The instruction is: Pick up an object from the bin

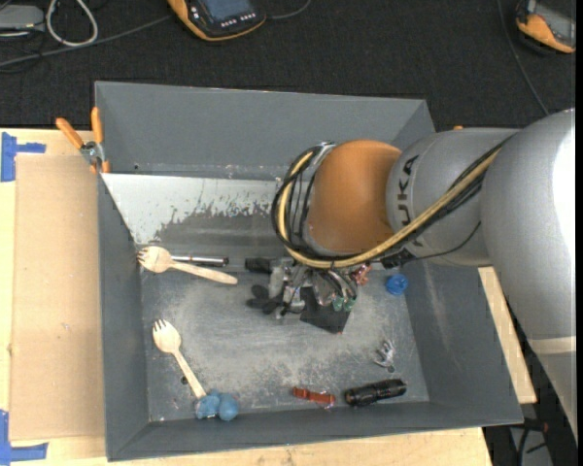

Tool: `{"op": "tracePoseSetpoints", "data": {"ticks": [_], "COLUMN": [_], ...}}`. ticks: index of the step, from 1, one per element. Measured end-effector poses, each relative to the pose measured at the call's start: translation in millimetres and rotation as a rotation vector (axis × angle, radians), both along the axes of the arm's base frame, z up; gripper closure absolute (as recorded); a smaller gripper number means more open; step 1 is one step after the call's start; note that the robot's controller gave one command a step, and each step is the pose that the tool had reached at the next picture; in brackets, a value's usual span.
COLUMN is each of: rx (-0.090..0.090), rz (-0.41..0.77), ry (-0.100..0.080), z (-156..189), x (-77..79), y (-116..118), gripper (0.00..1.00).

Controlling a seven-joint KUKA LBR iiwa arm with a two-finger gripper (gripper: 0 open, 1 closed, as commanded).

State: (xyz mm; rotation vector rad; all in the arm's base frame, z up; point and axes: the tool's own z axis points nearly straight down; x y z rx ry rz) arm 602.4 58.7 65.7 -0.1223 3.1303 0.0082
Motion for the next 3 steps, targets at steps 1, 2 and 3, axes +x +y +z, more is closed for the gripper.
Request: {"op": "tracePoseSetpoints", "data": {"ticks": [1,2,3], "rx": [0.000,-0.001,-0.001], "rz": [-0.002,-0.003,-0.004], "ry": [0.001,0.011,0.010], "z": [9,40,87], "x": [-0.3,-3.4,-3.0], "y": [0,0,0], "gripper": [1.00,1.00,1.00]}}
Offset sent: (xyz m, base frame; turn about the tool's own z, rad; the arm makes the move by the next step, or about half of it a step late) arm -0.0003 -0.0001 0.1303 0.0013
